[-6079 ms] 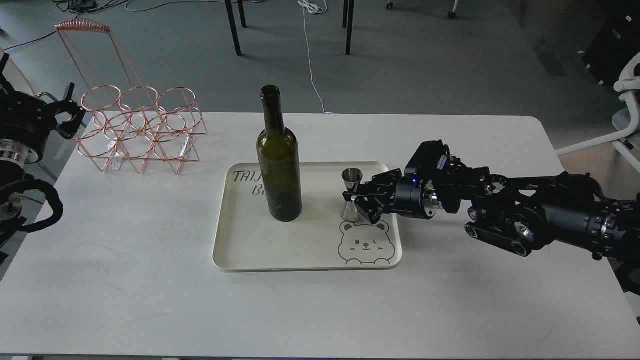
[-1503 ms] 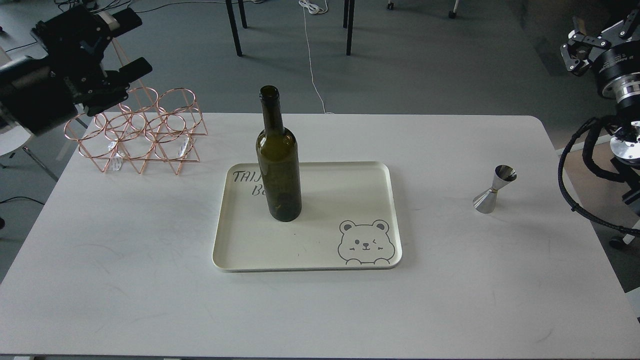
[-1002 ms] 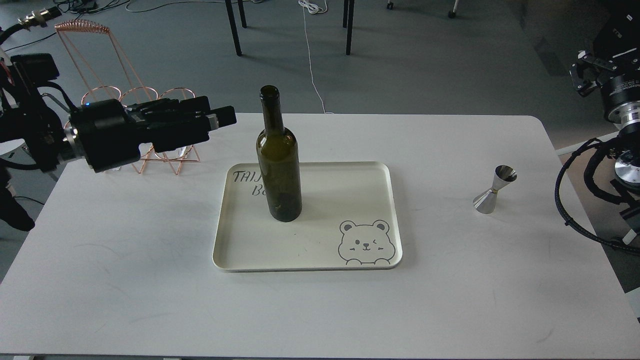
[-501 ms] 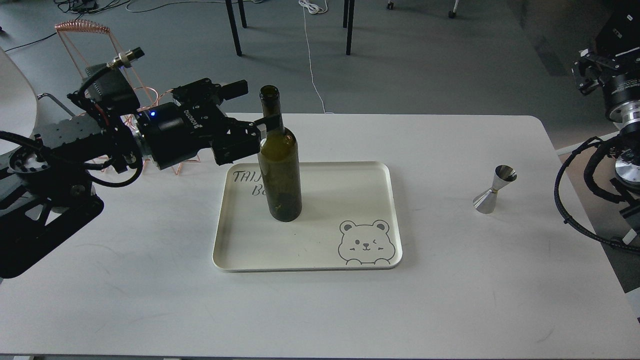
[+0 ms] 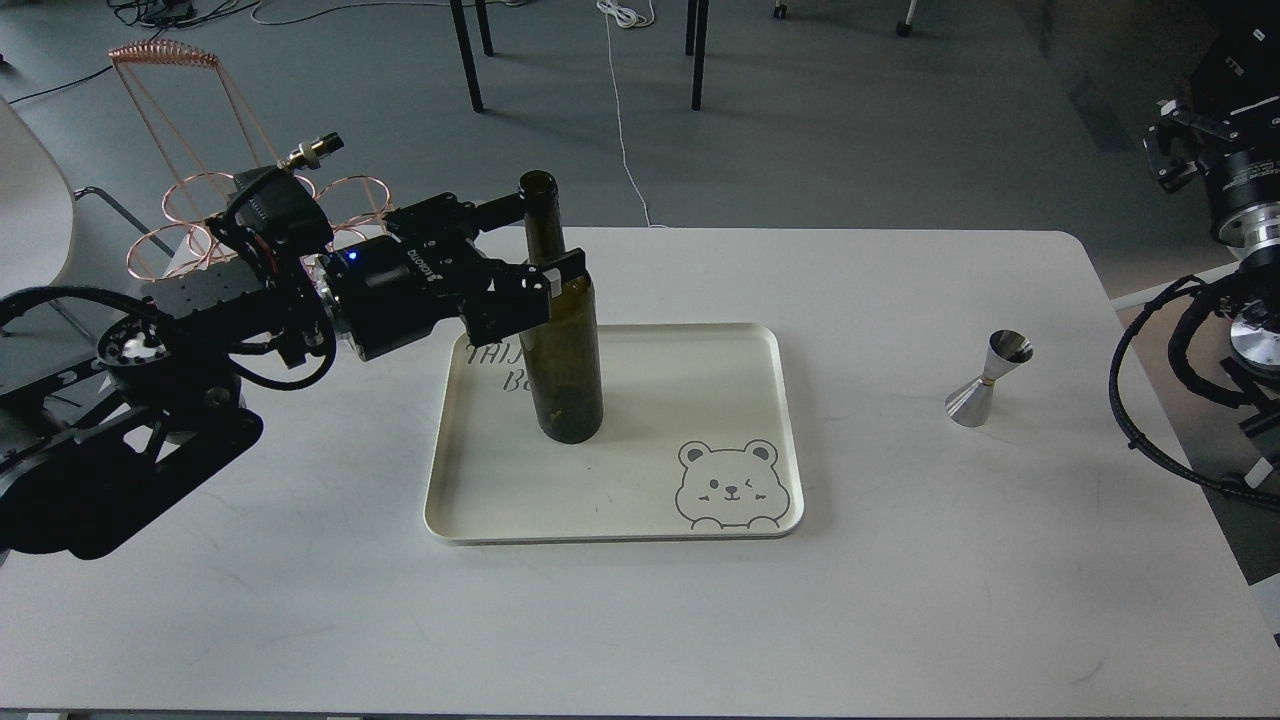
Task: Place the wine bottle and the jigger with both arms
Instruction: 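Grasp the bottle with the left gripper and lift it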
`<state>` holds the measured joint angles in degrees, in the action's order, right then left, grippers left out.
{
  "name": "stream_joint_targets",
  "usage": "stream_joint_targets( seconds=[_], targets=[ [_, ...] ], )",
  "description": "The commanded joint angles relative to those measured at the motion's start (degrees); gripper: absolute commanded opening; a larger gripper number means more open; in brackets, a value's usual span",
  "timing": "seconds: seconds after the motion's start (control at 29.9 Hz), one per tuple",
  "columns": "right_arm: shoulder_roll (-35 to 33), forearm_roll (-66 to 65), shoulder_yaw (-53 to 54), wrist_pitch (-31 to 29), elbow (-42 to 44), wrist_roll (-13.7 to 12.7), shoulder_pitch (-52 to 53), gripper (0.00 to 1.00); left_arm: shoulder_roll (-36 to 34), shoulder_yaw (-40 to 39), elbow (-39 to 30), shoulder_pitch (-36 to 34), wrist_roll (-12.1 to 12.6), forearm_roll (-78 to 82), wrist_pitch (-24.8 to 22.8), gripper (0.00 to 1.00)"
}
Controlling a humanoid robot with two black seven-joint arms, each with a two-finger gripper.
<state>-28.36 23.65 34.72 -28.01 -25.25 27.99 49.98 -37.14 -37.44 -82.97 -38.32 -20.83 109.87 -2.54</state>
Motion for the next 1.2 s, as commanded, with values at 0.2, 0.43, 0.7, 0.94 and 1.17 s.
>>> stream_joint_targets(
  seconds=[0.2, 0.43, 0.7, 0.94, 1.17],
  targets=[
    [-0.03, -0.1, 0.0, 0.01, 1.08, 0.01, -0.76, 0.98, 1.28, 0.0, 2.99, -0.08, -0.09, -0.27, 1.57, 0.76],
    [0.06, -0.1, 0.0, 0.01, 1.96, 0.01, -0.94, 0.98, 1.28, 0.0, 2.99, -0.09, -0.26, 0.08, 1.66, 0.65],
    [-0.03, -0.1, 0.0, 0.01, 2.05, 0.01, -0.94, 0.98, 0.31, 0.44, 2.81, -0.09, -0.88, 0.17, 1.57, 0.4],
    [-0.02, -0.27, -0.09, 0.01, 2.05, 0.01, -0.94, 0.98, 0.31, 0.44, 2.64, -0.09, -0.88, 0.17, 1.66, 0.31],
    [-0.03, -0.27, -0.27, 0.01, 2.05, 0.01, -1.03, 0.98, 0.22, 0.44, 2.46, -0.09, -0.88, 0.26, 2.27, 0.22]
  ],
)
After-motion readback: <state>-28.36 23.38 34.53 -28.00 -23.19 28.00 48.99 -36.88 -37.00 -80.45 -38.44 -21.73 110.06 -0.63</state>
